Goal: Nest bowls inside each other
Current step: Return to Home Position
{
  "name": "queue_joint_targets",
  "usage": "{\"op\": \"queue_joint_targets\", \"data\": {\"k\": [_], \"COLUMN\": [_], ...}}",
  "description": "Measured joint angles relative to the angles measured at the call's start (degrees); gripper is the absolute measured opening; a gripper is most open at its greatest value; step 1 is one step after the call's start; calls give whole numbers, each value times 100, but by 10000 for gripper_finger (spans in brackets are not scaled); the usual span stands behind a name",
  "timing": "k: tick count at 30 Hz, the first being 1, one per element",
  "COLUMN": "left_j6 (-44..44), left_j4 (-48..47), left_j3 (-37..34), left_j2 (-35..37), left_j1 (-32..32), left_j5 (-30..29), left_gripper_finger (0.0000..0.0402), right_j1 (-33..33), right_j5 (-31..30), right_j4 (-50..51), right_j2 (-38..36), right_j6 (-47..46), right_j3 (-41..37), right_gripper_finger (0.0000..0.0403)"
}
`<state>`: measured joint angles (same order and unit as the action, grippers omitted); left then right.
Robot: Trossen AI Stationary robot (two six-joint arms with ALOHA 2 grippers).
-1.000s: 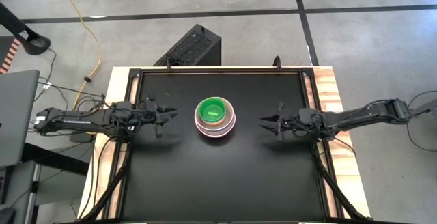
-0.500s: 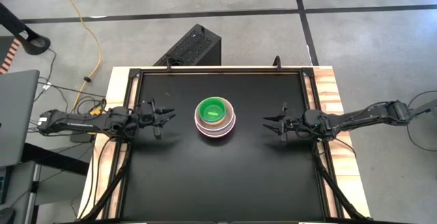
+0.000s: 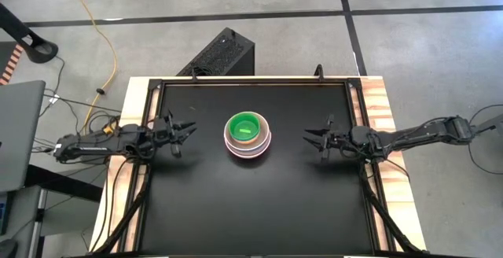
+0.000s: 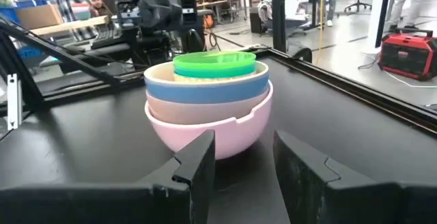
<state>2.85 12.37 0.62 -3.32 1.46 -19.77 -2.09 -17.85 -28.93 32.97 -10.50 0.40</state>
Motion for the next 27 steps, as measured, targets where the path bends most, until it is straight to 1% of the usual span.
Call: {"op": "queue_joint_targets", "data": {"k": [5, 8, 12, 14, 22, 27], "left_j6": [131, 240, 982, 1187, 905, 885], "left_j4": [-586, -803, -778, -782, -780, -780], "left_j3": [0, -1, -4, -4, -9, -11], "left_j2": [-4, -6, -4, -4, -4, -4], "left_j1": [69, 69, 69, 69, 67, 67], "left_j5": [-3, -147, -151, -149, -149, -153], "left_gripper_finger": [94, 94, 94, 94, 94, 94], "right_j1": [0, 0, 0, 0, 0, 0], "right_j5": [-2, -2, -2, -2, -3, -2], "right_j4": [40, 76, 166, 231, 646, 942], "right_j2": [0, 0, 0, 0, 0, 0], "right_j6": [0, -2, -4, -7, -15, -15], "right_j3": [-1, -2, -3, -4, -4, -6], "right_gripper_finger": [163, 163, 163, 163, 163, 163]}}
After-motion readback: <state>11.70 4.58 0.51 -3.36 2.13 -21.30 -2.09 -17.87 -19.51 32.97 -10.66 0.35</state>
